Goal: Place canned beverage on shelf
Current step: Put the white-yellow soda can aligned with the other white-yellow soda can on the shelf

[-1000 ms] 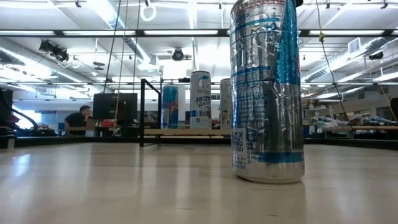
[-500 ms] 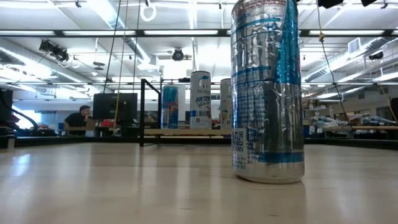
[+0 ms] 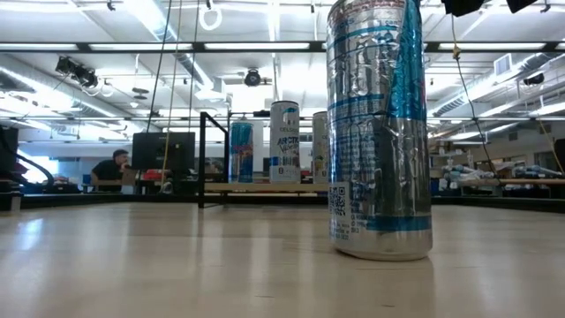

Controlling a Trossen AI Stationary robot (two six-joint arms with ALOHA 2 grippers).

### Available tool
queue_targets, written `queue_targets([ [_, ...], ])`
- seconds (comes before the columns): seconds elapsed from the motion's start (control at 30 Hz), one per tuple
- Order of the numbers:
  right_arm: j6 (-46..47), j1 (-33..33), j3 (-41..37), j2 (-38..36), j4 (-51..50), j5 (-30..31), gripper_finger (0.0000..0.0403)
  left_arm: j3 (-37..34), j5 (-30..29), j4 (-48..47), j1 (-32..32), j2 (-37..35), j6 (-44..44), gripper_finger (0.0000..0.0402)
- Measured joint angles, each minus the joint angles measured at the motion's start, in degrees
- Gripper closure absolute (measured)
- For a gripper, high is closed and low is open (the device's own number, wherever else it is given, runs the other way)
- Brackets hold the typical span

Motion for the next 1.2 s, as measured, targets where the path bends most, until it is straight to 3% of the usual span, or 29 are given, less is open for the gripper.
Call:
queue_targets([
  [0.7, 0.0, 0.0, 0.0, 0.0, 0.0, 0.0, 0.0053, 0.0, -0.1, 0.1, -0.7, 7.2, 2.8, 0.0083],
  [1.2, 0.0, 0.0, 0.0, 0.0, 0.0, 0.0, 0.0053, 0.0, -0.1, -1.6, -0.8, 7.4, 3.4, 0.0091],
])
